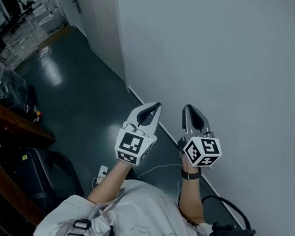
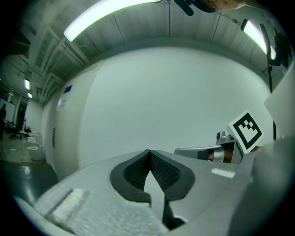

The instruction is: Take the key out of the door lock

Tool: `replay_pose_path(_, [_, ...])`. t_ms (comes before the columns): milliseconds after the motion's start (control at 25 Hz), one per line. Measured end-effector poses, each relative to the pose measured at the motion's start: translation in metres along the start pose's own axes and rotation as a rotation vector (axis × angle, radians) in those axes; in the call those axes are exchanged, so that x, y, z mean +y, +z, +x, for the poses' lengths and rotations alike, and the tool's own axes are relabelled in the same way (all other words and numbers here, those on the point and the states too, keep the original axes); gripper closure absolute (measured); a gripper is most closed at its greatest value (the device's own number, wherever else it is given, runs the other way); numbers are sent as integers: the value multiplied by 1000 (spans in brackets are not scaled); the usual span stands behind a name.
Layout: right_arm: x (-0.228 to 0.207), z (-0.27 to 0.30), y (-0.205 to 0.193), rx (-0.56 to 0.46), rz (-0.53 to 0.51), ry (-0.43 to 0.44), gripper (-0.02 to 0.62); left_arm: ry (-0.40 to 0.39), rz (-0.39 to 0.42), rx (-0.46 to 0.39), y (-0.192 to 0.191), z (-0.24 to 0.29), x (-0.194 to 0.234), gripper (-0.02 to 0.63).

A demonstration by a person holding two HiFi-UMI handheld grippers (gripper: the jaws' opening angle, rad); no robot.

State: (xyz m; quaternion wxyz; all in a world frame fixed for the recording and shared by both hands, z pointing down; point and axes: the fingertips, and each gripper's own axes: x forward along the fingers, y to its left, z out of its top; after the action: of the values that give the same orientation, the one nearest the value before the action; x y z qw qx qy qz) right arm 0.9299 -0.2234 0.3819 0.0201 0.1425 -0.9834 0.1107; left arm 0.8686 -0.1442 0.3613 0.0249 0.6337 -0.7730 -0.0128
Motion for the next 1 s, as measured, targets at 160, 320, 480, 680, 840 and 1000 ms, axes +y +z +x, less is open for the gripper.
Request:
replay_pose_path(160, [92, 80, -10, 8, -34, 239, 580, 194, 12, -15, 0, -47, 94, 606])
replay_pose_path(320, [192, 155, -21, 28, -55, 457, 580, 402, 36, -25, 5, -107, 190, 606])
replay_pose_path(480, [303, 225, -32, 45, -74, 651, 580, 599, 35, -37, 15, -176, 296, 606])
replay_pose_path(680, [409, 287, -44, 60, -89, 814, 580, 703, 29, -87, 34, -228, 385, 606])
replay_pose_path(840, [459, 311, -57, 87, -102, 900, 580, 794, -4, -94, 28, -260, 438, 606])
replay_pose_path(1000, [479, 331, -77, 161, -70, 933, 580, 843, -59, -78, 11, -276, 472, 606])
